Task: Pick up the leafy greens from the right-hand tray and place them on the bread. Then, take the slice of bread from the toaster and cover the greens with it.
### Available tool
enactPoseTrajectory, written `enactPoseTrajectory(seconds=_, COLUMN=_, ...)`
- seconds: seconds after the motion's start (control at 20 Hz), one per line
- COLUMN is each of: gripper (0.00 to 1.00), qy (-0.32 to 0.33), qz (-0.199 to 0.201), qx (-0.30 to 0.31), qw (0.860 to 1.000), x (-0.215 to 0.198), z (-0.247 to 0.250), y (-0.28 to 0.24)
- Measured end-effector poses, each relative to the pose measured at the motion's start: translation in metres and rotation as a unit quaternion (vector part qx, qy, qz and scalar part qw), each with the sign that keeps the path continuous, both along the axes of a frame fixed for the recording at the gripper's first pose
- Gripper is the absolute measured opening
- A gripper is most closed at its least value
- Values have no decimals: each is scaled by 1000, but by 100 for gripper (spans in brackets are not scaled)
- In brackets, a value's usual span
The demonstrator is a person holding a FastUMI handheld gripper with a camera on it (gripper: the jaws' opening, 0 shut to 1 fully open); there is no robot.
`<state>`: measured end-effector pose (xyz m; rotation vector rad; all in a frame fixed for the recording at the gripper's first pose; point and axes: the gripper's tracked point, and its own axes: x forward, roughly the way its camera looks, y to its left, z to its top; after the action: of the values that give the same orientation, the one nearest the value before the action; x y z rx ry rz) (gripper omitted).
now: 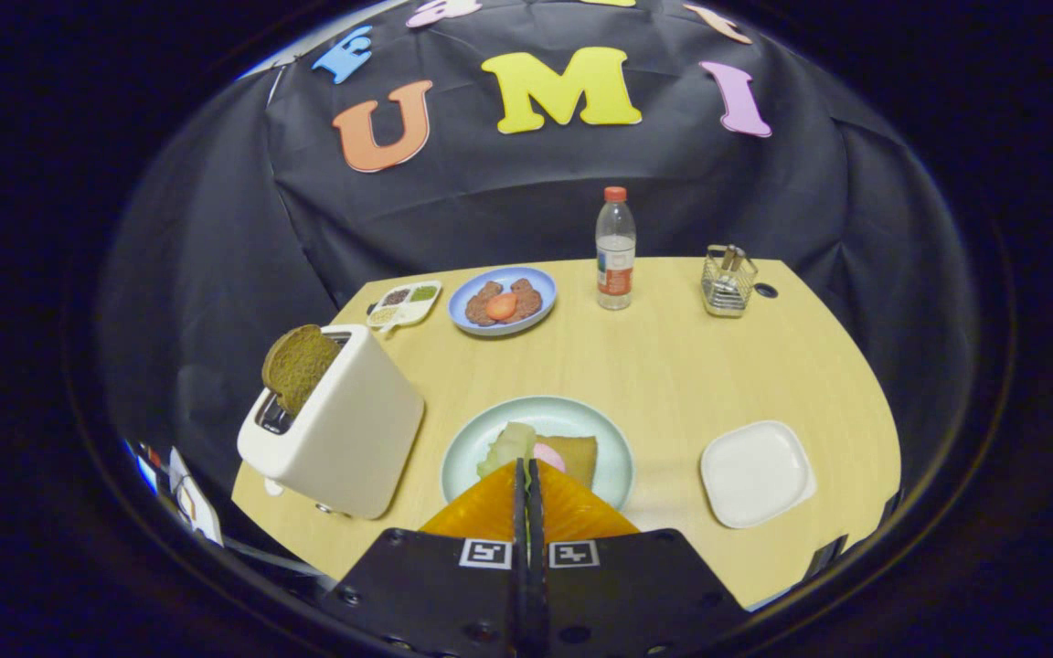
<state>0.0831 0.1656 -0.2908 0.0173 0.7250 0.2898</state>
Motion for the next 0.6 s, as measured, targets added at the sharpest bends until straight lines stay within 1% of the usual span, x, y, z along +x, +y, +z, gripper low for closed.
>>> enactPoseTrajectory(seconds=0.25, gripper=0, qy=10, qz=-9, qx=6, qw=1000, x=26, z=-20, y=39)
enactPoseTrajectory(seconds=0.4, gripper=0, qy=28, qz=-21, qx=4, qw=999, x=47, z=-43, y=41)
enactPoseTrajectory(seconds=0.5, gripper=0, qy=37, qz=-31, qx=-7, qw=999, x=64, z=-58, y=34)
enactPoseTrajectory(seconds=0.6, gripper=0, qy=56, qz=-29, qx=-10, qw=998, x=74, z=-72, y=32)
